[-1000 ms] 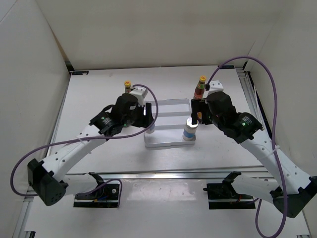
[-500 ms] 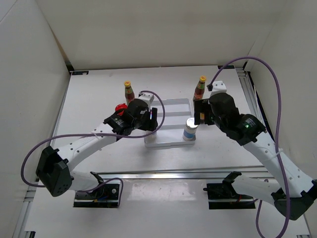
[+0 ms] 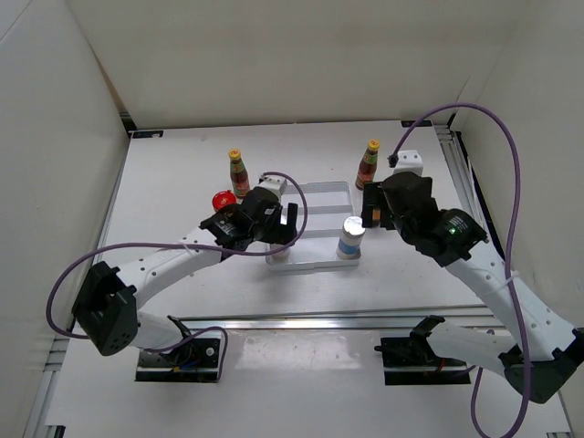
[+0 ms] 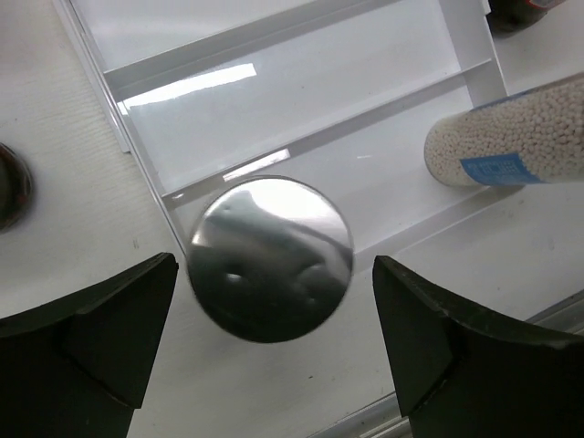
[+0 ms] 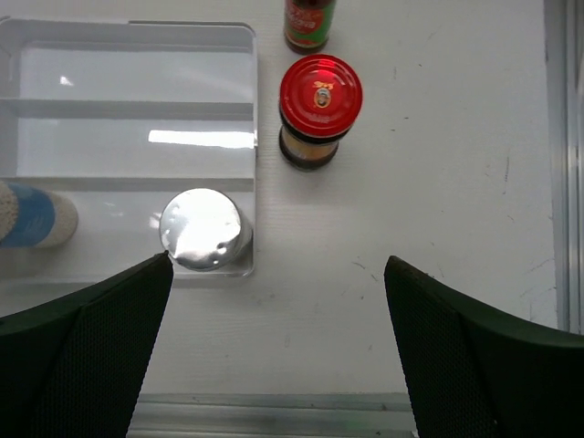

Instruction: Organize the condiment bottles

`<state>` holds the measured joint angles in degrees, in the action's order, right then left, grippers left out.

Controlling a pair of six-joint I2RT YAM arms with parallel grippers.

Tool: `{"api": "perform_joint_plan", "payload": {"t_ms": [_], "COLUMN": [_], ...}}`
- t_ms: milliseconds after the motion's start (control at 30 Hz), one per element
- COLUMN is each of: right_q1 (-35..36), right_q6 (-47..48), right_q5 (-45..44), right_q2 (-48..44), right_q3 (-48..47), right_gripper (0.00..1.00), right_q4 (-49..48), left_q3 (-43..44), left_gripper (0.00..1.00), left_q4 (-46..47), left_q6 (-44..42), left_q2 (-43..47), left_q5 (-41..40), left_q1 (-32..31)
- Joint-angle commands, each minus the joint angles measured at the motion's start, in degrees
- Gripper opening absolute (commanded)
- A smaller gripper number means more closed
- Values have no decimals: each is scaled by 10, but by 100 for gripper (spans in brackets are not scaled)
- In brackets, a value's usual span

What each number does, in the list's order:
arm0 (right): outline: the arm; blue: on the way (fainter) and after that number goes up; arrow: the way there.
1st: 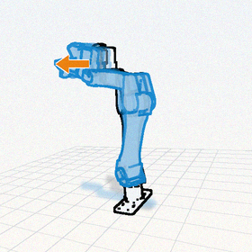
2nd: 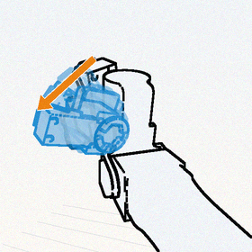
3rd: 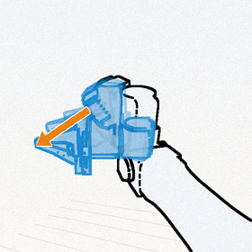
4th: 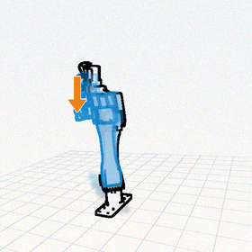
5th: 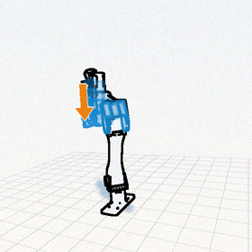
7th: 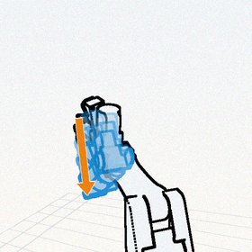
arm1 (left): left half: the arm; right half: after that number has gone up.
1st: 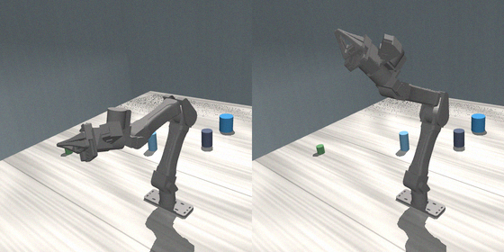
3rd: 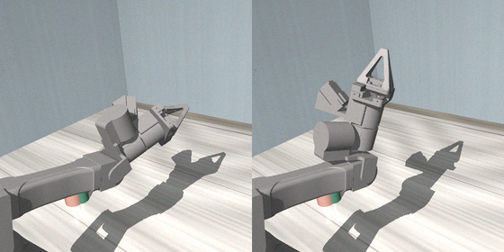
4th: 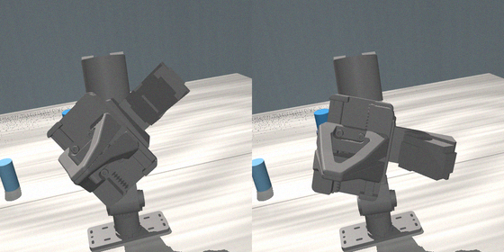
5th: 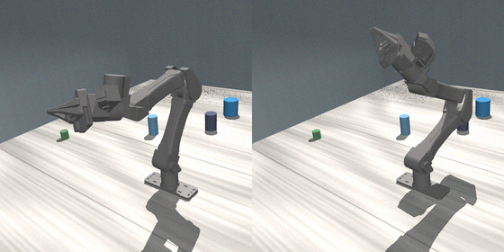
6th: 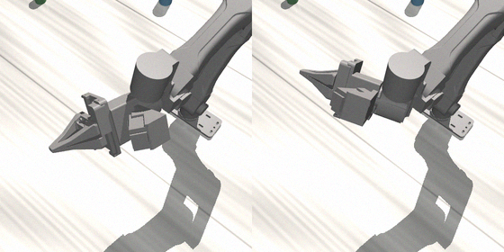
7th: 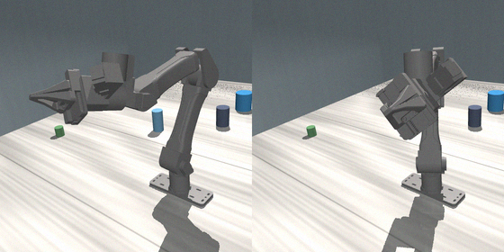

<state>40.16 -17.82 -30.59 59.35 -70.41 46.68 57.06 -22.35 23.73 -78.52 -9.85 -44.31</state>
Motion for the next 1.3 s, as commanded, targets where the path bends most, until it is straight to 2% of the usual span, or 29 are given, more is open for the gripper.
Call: {"api": "perform_joint_plan", "payload": {"t_ms": [0,200,333,467,500,600,733,900,933,1067,1267], "right_q1": [3,-25,-73,-170,-214,-251,-257,-257,-257,-257,-252], "right_q6": [-66,-51,-44,-12,-4,2,2,15,15,15,9], "right_q5": [-100,-74,-50,85,151,188,225,251,251,257,251], "right_q2": [4,15,40,101,132,179,223,291,298,316,345], "right_q3": [4,4,-21,-69,-93,-123,-161,-186,-186,-175,-158], "right_gripper": [100,100,100,100,100,100,100,100,100,100,100], "right_q4": [19,19,19,29,39,47,33,33,33,14,2], "left_q3": [13,64,99,85,74,26,-47,-156,-157,-167,-162], "left_gripper": [100,100,100,100,100,100,100,100,100,100,100], "left_q4": [8,-31,-59,-72,-77,-102,-116,-121,-104,-79,-79], "left_q6": [4,-2,-20,-81,-91,-112,-128,-129,-138,-148,-148], "left_q2": [16,42,88,165,182,253,357,435,444,449,397], "left_q5": [-31,-36,-49,-136,-157,-230,-271,-297,-307,-320,-327], "left_q1": [-10,-10,-10,-10,-10,4,31,39,39,39,39]}}
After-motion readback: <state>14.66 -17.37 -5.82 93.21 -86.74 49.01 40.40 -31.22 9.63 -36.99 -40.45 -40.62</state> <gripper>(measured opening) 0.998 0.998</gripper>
